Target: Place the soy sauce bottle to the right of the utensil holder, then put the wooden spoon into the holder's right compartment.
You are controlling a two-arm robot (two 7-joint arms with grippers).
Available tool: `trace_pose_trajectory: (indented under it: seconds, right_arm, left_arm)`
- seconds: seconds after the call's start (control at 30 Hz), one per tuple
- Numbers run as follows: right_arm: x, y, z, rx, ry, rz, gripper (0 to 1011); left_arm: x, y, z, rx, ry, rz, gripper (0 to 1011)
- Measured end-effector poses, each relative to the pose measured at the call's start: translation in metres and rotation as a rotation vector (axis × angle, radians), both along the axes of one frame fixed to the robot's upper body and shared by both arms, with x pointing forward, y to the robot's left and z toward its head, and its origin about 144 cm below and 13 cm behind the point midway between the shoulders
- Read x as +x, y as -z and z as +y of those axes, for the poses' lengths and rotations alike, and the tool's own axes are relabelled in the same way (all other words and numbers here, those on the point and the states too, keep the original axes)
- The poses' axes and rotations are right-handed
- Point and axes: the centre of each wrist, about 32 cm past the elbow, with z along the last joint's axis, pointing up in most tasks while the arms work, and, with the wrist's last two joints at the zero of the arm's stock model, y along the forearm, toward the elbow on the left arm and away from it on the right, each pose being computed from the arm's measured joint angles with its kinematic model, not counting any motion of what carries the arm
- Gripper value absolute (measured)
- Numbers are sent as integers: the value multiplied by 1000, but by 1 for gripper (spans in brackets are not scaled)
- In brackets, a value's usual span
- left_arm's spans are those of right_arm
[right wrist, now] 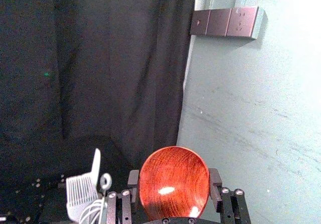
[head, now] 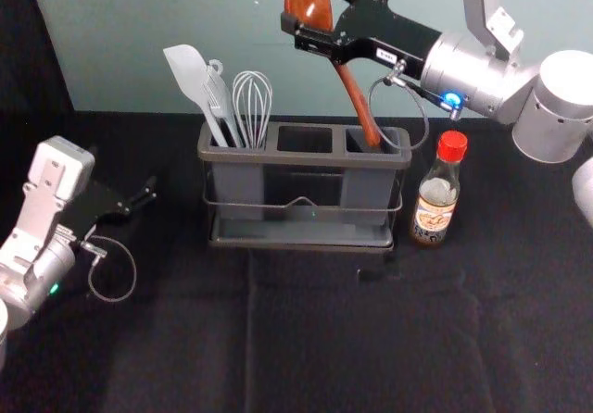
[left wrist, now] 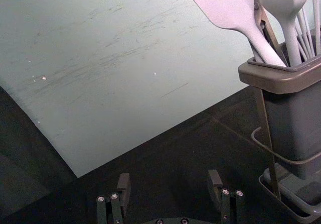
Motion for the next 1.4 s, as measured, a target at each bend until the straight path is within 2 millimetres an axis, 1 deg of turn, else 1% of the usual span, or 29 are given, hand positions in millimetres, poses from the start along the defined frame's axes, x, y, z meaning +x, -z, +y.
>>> trace_pose_trajectory:
  seconds: [0.37,0.73,1.17,1.4]
  right_arm:
    - [-6,20,-11,21,-13,22,838]
    - [-24,39,-26,51,-19,34,838]
    - [-38,54,-41,59,-7,43,838]
    - [-47,58,-48,63,-6,43,838]
  left_arm:
    - [0,0,0,0,0,0,1005]
    - [0,0,0,0,0,0,1005]
    - [0,0,0,0,0,0,1005]
    - [0,0,0,0,0,0,1005]
